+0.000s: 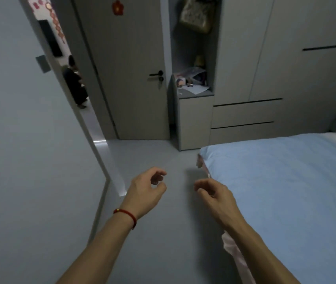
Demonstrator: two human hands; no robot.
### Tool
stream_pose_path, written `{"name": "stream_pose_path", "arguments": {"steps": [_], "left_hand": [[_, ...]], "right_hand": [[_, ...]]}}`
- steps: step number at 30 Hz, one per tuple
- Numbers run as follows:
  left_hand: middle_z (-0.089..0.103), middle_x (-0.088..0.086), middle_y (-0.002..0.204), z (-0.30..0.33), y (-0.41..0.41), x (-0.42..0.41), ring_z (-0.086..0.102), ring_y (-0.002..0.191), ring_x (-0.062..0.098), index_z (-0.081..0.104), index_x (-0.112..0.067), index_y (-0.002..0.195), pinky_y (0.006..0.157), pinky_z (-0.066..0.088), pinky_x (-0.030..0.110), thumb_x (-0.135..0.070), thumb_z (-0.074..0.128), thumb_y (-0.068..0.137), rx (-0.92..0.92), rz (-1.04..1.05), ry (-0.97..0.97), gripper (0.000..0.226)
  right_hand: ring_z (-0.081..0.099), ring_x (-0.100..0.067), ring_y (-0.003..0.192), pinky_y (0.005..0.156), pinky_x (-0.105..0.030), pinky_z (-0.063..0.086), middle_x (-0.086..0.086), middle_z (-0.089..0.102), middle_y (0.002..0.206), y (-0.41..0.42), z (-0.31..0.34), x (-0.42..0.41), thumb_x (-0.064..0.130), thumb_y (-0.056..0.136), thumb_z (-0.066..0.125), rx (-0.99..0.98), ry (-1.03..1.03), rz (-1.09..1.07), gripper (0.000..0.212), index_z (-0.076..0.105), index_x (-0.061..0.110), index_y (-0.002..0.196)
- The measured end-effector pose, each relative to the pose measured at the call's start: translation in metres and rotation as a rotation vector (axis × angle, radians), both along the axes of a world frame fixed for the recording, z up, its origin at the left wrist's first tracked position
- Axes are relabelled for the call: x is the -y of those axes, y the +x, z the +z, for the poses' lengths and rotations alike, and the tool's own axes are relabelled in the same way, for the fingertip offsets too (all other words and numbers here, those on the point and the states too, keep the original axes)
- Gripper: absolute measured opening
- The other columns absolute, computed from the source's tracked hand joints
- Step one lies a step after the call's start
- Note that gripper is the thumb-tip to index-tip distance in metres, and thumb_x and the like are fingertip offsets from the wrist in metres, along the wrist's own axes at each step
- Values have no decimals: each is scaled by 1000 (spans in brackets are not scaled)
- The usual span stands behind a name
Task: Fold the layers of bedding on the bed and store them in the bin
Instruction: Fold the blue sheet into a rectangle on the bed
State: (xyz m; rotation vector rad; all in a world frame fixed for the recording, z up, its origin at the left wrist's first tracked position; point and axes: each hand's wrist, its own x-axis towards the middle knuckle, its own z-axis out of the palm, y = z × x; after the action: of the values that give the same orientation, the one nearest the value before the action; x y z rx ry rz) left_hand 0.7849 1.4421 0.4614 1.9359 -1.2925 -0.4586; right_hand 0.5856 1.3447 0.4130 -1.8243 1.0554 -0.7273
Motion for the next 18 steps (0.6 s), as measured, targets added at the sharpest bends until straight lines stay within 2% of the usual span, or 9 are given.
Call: {"name": "stream_pose_path", "arguments": {"steps": [4, 10, 13, 18], "left_hand": [[67, -9, 109, 4, -12, 111, 62, 105, 5, 67, -26, 117, 90, 50, 19, -17, 63, 93, -1, -77, 59, 26], [65, -10, 112, -8, 10, 239, 59, 107, 4, 66, -26, 119, 87, 44, 14, -18, 61, 94, -3, -177, 90, 27], [65, -12, 110, -27, 39, 309, 59, 103, 1, 65, -28, 116, 79, 41, 5, -17, 62, 94, -29, -222, 98, 24], [62, -14, 104, -66, 104, 455, 59, 96, -2, 63, -30, 113, 72, 43, 3, -17, 62, 93, -96, -383, 171, 24]], "right_hand": [[66, 4, 95, 91, -25, 55, 20, 73, 102, -27, -8, 96, 24, 97, 63, -33, 64, -117, 17, 73, 33, 107], [71, -5, 93, 85, -24, 58, 17, 73, 99, 2, -17, 200, 25, 99, 63, 52, 125, -235, 14, 70, 37, 100], [70, -6, 95, 88, -25, 58, 15, 73, 102, 32, -30, 261, 25, 100, 62, 15, 142, -244, 12, 69, 34, 102], [69, -5, 99, 94, -30, 58, 13, 72, 107, 88, -53, 383, 24, 101, 60, -74, 175, -374, 14, 70, 30, 109]]}}
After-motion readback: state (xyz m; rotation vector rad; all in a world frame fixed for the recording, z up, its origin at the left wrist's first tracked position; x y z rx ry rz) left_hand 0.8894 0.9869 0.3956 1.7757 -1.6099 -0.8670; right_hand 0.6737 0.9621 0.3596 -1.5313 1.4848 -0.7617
